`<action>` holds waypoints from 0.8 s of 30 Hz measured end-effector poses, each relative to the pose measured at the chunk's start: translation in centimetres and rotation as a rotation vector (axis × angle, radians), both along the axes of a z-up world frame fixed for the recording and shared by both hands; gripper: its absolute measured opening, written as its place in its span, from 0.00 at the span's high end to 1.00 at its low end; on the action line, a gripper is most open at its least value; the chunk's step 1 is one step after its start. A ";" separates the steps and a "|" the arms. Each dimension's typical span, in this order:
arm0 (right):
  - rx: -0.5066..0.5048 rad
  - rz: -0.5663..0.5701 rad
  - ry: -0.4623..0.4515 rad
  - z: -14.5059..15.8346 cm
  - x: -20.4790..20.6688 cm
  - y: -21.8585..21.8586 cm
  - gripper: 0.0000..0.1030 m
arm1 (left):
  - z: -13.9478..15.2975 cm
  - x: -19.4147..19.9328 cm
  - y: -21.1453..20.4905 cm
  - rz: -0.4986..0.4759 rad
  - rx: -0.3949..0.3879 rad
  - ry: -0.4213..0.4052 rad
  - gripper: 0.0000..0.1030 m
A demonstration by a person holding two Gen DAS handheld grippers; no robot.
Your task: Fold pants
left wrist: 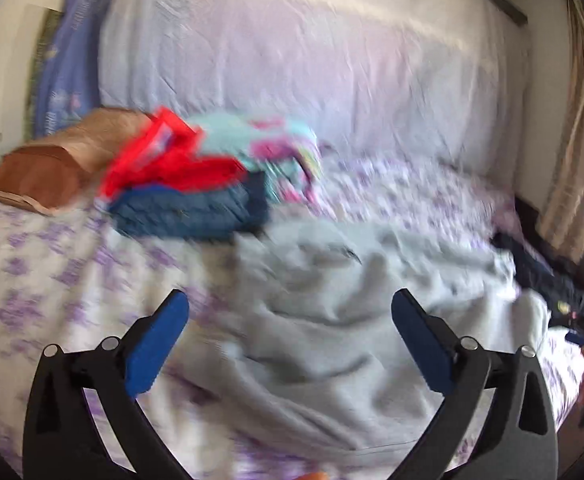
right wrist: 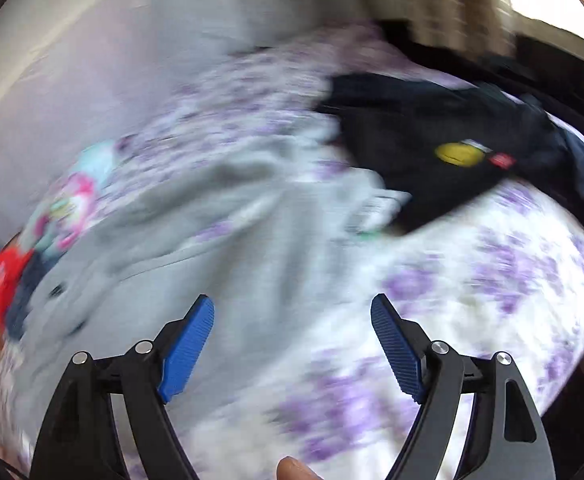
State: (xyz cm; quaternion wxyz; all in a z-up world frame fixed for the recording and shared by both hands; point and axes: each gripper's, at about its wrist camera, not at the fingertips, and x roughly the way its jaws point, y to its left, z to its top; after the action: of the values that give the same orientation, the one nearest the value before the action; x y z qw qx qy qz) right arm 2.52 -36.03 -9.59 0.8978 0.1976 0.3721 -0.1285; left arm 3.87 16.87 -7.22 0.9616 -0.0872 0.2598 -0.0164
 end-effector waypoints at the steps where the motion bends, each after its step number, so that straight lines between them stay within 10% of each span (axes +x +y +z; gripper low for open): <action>1: 0.008 -0.025 0.013 -0.6 0.6 -1.1 0.21 | -1.3 1.1 -1.4 -0.016 0.023 0.058 0.04; 8: 0.164 0.083 0.049 -4.6 4.5 -2.4 0.29 | -7.4 3.6 -4.4 -0.029 0.151 0.273 0.04; 10: 0.157 0.117 0.033 -4.3 5.5 -2.3 0.78 | -7.5 3.4 -4.0 -0.027 0.139 0.274 0.04; 12: 0.185 0.140 0.021 -4.0 5.3 -2.4 0.89 | -7.6 3.2 -3.9 -0.022 0.142 0.273 0.04; 19: 0.192 0.103 -0.141 1.6 -2.9 -5.6 0.91 | -7.2 2.6 -4.6 -0.041 0.153 0.260 0.04; 24: 0.222 0.042 -0.023 -2.3 -6.8 -6.9 0.87 | -7.2 1.8 -5.7 -0.094 0.199 0.263 0.04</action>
State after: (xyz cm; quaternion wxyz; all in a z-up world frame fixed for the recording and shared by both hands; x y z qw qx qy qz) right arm -4.29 -42.93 -11.91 0.8771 0.2895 0.3777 -0.0654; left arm 5.69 11.15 -14.41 0.9213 0.0192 0.3876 -0.0240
